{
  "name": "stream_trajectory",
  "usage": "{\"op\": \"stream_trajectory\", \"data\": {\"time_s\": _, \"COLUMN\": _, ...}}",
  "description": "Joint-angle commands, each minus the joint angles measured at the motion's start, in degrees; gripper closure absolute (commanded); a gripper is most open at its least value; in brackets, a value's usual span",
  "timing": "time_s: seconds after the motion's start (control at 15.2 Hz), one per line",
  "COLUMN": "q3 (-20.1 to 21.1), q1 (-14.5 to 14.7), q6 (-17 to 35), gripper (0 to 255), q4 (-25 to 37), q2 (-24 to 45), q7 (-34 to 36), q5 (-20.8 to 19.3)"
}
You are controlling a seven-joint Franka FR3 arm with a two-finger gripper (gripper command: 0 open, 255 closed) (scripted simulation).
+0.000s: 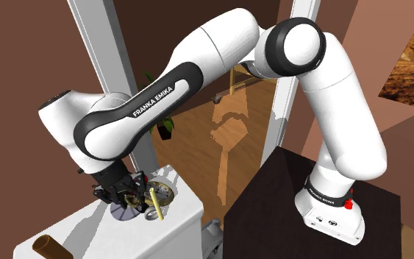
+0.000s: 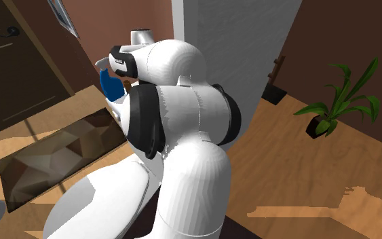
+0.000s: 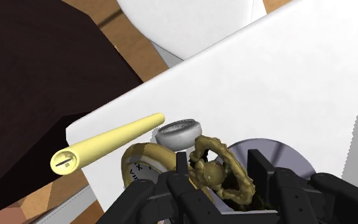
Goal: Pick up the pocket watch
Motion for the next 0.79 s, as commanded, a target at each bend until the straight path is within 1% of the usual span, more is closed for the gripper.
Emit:
{"op": "stream_trajectory", "data": {"time_s": 0.0, "q3": 0.1, "q1": 0.0, "q6": -0.6, "gripper": 255, "q4": 0.3, "q2": -0.3, "q7": -0.1, "q5": 0.2}}
{"op": "stream_trajectory", "data": {"time_s": 0.73, "q3": 1.3, "q1": -0.1, "q6": -7.5, "gripper": 255, "q4": 5.0, "q2": -3.0, "q7": -0.7, "q5": 1.9}}
